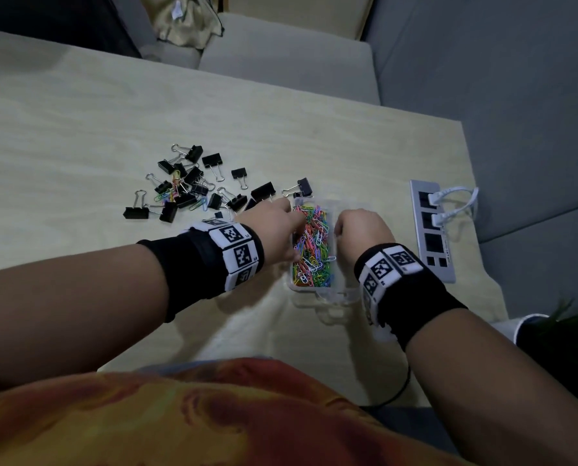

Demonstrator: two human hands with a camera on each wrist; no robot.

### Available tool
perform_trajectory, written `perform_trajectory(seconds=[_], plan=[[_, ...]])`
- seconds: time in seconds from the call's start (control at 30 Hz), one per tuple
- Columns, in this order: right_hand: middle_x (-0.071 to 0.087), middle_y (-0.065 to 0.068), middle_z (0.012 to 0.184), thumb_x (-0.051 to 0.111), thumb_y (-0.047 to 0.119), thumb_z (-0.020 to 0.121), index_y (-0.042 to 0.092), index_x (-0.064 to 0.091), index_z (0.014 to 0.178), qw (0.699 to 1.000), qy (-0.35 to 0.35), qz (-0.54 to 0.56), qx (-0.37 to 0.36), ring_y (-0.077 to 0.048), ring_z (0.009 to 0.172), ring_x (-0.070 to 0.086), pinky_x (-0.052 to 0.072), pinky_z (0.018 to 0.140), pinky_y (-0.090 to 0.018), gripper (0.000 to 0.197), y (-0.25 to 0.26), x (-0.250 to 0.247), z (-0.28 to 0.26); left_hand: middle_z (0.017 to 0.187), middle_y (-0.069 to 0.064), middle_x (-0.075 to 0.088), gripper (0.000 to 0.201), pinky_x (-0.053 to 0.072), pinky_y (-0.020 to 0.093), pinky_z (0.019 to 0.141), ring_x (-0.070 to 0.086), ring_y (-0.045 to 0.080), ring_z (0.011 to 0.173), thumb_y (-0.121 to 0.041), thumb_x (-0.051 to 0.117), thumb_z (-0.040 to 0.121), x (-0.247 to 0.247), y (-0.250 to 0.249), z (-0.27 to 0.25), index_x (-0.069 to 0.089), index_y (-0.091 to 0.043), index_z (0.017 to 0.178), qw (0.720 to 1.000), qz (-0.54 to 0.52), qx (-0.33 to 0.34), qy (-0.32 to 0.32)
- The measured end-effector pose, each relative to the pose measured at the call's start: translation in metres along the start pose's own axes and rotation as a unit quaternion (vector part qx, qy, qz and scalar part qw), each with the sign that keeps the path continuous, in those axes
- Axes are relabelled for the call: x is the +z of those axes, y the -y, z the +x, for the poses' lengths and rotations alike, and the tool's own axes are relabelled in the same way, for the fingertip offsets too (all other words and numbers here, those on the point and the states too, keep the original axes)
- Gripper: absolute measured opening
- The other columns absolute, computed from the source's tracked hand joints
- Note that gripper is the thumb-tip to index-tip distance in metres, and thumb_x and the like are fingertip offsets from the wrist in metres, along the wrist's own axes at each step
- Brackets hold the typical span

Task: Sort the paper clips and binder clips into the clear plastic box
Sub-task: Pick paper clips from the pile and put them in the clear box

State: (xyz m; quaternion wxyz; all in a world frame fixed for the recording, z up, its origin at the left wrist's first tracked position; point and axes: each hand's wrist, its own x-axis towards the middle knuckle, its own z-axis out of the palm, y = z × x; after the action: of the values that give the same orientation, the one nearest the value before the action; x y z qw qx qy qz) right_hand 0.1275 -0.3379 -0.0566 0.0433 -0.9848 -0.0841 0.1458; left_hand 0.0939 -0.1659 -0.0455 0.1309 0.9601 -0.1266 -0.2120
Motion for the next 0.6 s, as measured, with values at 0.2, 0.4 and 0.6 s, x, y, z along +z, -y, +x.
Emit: perform_trajectory(seconds=[0.2, 0.4, 0.6], plan=[[0.065, -0.002, 0.096, 0.061, 0.012, 0.083, 0.020, 0.065, 0.091, 0.976, -0.092, 0.196, -0.004, -0.020, 0.086, 0.060, 0.044, 0.077, -0.024, 0.012, 0.015, -0.010, -0.022, 0.127, 0.010, 0.049, 0.084, 0.043, 0.040, 0.098, 0.050, 0.030, 0.118, -0.053, 0.073, 0.072, 0.002, 0.004, 0.006, 0.036, -0.020, 0.140, 1.000, -0.020, -0.010, -0.009], [0.062, -0.007, 0.102, 0.060, 0.010, 0.082, 0.014, 0.062, 0.101, 0.998, 0.030, 0.055, 0.004, -0.025, 0.092, 0.059, 0.044, 0.075, -0.027, 0.020, 0.020, -0.011, -0.040, 0.132, 0.009, 0.049, 0.086, 0.041, 0.039, 0.100, 0.049, 0.030, 0.121, -0.054, 0.071, 0.073, 0.004, 0.008, 0.010, 0.035, -0.017, 0.142, 1.000, -0.016, -0.003, -0.007], [0.059, -0.015, 0.109, 0.053, 0.005, 0.088, 0.005, 0.059, 0.108, 0.997, 0.067, -0.020, -0.028, -0.031, 0.100, 0.060, 0.046, 0.077, -0.032, 0.021, 0.048, -0.004, -0.049, 0.132, 0.010, 0.049, 0.084, 0.041, 0.039, 0.100, 0.049, 0.030, 0.121, -0.054, 0.070, 0.074, 0.007, 0.011, 0.011, 0.036, -0.015, 0.141, 1.000, -0.001, 0.007, -0.009]])
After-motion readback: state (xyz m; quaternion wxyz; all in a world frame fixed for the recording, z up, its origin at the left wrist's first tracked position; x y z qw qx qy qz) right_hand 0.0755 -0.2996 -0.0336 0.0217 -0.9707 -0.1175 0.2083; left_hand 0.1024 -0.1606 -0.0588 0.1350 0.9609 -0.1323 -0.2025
